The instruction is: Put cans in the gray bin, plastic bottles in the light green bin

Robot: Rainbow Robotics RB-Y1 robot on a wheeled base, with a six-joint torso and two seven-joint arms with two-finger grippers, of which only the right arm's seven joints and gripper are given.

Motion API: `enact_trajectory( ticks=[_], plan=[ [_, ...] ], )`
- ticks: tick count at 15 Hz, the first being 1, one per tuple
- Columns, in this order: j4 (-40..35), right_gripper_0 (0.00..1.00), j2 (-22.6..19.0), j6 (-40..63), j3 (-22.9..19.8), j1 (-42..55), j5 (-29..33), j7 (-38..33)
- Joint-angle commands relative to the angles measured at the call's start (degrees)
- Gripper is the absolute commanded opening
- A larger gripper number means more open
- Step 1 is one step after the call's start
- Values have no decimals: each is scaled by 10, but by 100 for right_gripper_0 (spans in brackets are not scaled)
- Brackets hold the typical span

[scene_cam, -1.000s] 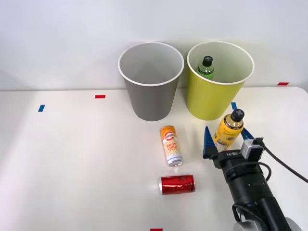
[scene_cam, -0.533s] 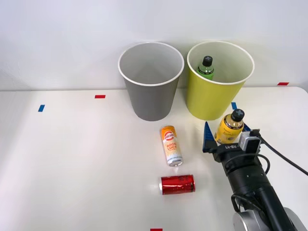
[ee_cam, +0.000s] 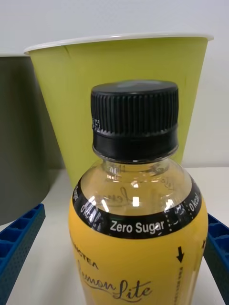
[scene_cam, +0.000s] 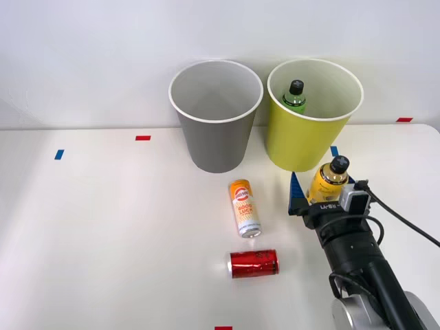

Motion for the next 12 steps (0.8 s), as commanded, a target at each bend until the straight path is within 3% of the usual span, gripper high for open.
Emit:
enact_trajectory(
  ticks=[1, 12],
  plan=[
    [0, 100, -1, 0, -1, 0, 3, 5],
    [-1, 100, -2, 2, -3, -1, 4, 6]
  ],
)
